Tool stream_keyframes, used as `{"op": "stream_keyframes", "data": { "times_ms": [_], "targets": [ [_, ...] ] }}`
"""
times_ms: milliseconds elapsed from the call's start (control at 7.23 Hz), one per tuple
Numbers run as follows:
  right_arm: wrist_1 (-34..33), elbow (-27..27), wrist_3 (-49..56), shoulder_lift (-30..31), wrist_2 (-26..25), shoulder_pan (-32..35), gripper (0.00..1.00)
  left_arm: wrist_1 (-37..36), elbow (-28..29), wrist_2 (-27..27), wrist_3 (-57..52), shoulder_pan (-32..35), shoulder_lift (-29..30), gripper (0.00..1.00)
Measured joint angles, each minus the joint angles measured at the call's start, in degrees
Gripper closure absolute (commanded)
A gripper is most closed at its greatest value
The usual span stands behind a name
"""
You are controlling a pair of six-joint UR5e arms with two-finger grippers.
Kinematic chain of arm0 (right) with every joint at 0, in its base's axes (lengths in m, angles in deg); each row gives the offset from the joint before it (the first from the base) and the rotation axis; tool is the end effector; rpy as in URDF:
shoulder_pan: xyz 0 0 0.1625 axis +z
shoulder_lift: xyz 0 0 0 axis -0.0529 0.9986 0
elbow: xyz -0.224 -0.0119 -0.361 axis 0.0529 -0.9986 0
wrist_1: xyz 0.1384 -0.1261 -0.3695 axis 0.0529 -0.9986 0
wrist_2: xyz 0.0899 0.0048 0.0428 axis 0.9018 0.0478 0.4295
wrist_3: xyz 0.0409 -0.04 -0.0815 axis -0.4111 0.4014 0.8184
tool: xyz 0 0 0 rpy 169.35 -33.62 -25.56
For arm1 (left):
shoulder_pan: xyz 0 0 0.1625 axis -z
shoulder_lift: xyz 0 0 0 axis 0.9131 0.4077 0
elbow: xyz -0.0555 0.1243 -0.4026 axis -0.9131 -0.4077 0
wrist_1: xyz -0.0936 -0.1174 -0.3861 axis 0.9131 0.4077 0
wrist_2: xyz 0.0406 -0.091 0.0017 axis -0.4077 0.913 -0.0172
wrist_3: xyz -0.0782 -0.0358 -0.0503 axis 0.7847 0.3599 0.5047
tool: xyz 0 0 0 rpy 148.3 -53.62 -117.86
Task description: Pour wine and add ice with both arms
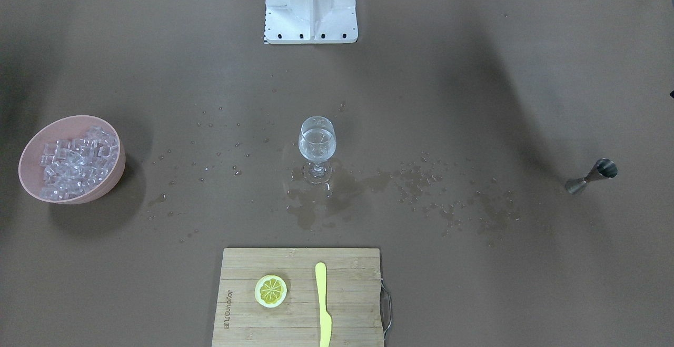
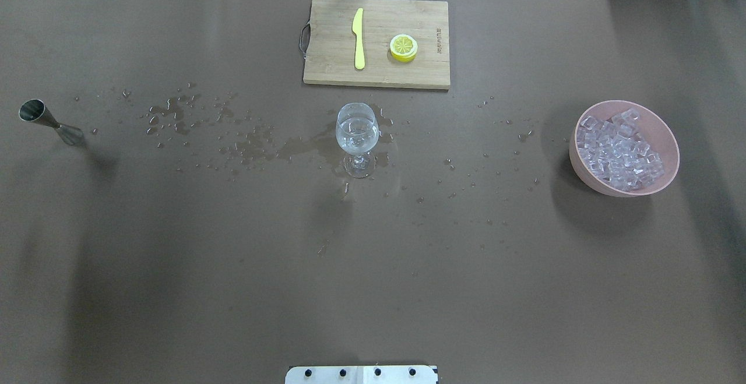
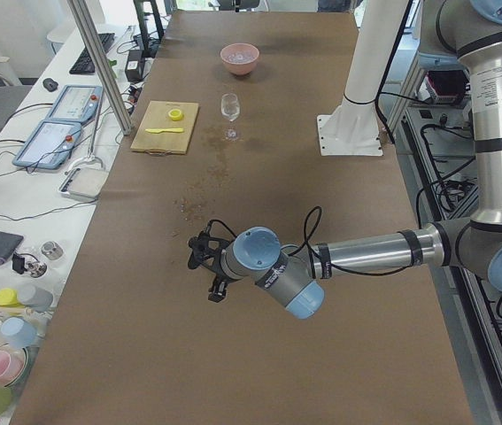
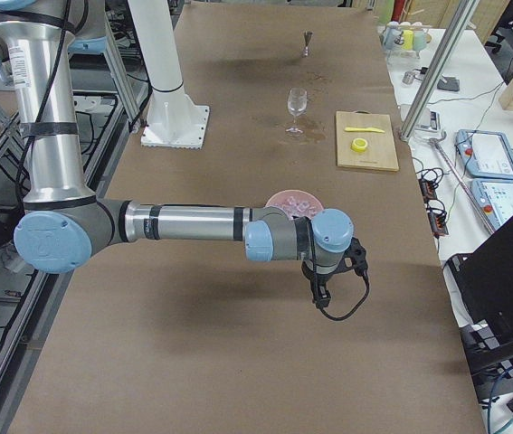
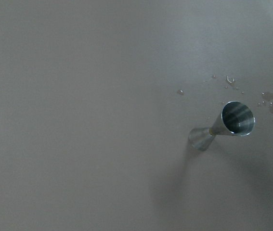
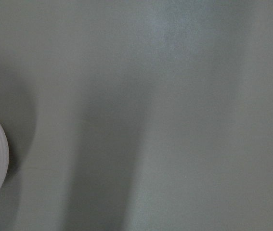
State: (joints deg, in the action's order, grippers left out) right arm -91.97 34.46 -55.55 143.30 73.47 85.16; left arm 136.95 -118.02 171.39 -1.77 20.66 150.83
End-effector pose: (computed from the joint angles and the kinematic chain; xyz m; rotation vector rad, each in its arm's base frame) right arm 0.0419 -0.5343 0.6386 0.1242 -0.8412 -0.2008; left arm -0.0307 -0.4246 0.6314 0.5348 0.9718 0.0805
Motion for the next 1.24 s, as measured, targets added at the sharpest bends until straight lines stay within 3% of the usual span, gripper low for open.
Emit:
{"op": "stream_keyframes", "data": {
  "times_ms": [415,829,1244],
  "targets": [
    [0.2,-0.3,-0.1,0.1,0.2,0.0,0.00,13.7,0.2,-0.8,13.3,-8.2,3.1,0.03],
    [0.3,-0.1,-0.1,0.2,0.4,0.0,0.00,31.5,6.0,-13.4,22.8,-10.4,4.3,0.02],
    [0.2,0.1,-0.1,0.1,0.5,0.0,0.00,39.7,10.8,-18.2,25.8,-12.1,4.2,0.02]
  ]
}}
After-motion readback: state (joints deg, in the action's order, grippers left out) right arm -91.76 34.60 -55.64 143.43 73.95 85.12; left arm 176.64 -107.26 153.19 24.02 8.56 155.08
